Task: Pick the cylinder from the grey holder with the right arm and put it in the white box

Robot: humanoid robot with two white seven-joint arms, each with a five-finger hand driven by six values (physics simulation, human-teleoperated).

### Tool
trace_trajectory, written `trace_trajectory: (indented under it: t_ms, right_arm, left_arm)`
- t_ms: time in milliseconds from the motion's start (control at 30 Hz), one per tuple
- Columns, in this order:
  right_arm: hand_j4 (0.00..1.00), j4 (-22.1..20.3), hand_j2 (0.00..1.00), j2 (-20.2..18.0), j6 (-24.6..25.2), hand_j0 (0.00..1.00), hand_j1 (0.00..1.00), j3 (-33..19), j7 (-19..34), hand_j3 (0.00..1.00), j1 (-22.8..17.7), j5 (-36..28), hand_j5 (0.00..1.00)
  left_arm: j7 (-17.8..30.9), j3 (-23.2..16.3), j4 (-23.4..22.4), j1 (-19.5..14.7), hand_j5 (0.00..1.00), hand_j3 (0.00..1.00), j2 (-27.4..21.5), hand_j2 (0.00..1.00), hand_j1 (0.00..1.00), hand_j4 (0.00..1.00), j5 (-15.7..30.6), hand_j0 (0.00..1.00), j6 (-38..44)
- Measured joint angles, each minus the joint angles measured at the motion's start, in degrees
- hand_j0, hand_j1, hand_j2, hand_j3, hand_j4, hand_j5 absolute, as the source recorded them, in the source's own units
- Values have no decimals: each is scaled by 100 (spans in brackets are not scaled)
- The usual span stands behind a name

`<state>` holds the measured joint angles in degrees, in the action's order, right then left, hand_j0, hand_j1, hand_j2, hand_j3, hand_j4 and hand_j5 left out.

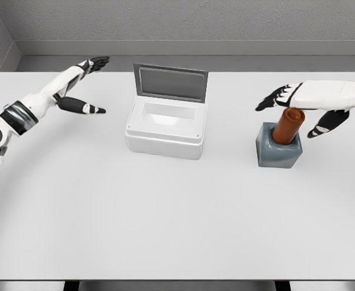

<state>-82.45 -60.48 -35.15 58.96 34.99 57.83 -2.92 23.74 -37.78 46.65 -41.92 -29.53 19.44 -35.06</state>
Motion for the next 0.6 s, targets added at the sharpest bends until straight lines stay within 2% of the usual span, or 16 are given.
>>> trace_trajectory:
  t_ms: [33,233,433,600]
  right_arm:
    - [100,48,100,4,0,100,100,2,1,100,-9,4,100]
    - [100,274,100,155,0,100,100,13,3,100,-9,33,100]
    - [100,323,100,224,0,100,100,30,3,100,-35,98,100]
    - [100,360,100,352,0,100,100,60,3,100,-35,162,100]
  left_arm:
    - [111,2,-118,-114,100,100,56,100,100,100,51,100,0]
    - [574,135,-549,-158,100,100,243,100,100,100,221,100,-4]
    - [930,356,-638,-158,100,100,292,100,100,100,468,100,-3]
    - [1089,409,-618,-158,100,100,307,100,100,100,897,100,-3]
